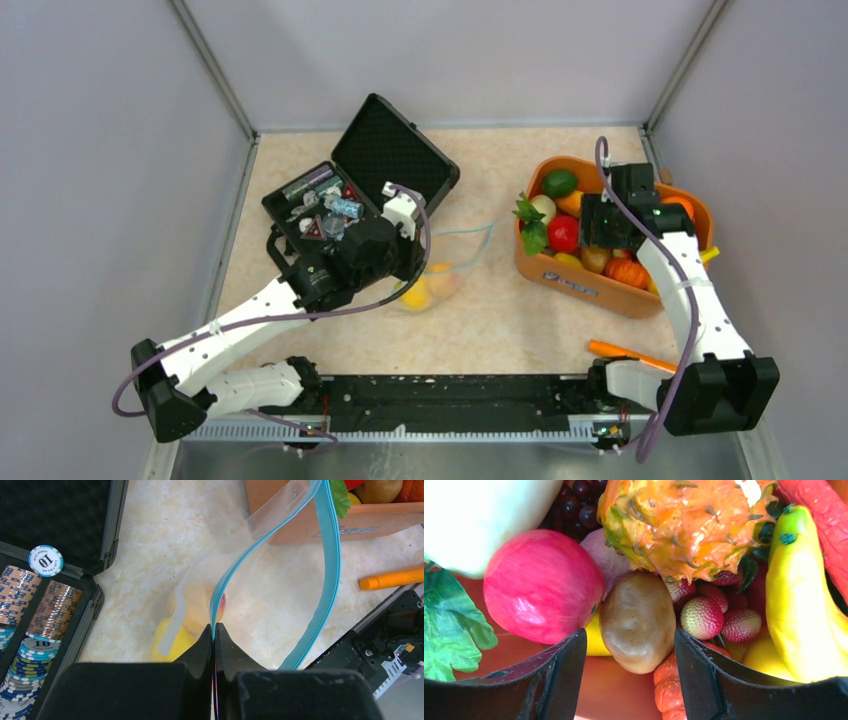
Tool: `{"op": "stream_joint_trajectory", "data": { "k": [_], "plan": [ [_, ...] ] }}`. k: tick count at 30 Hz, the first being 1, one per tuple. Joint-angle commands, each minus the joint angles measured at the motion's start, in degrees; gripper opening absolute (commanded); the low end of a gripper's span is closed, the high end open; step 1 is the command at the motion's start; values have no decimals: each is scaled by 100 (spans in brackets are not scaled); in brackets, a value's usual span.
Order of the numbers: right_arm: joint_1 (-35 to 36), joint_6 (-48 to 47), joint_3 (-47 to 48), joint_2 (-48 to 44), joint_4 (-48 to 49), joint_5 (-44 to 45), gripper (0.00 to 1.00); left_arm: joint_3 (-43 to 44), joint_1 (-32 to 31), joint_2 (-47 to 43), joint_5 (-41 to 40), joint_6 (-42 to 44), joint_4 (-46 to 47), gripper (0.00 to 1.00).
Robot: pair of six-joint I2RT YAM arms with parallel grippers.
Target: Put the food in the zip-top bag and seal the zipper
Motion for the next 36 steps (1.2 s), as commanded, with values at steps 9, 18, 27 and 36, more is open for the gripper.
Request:
{"op": "stream_joint_trajectory", "data": {
  "k": [9, 18, 27, 36],
  "plan": [
    [697, -344, -119, 441, 8, 1077, 62, 72, -7, -55, 81, 168, 202, 0],
    [725, -372, -616, 163, 460, 1294, 66, 63, -7, -66, 86, 238, 247, 0],
    [727, -222, -710, 222, 751, 976, 56, 54, -7, -97, 156, 210, 260, 0],
    [722, 84, -55, 514, 351, 1530, 22, 19, -7, -176, 47, 130, 234, 0]
  ]
}}
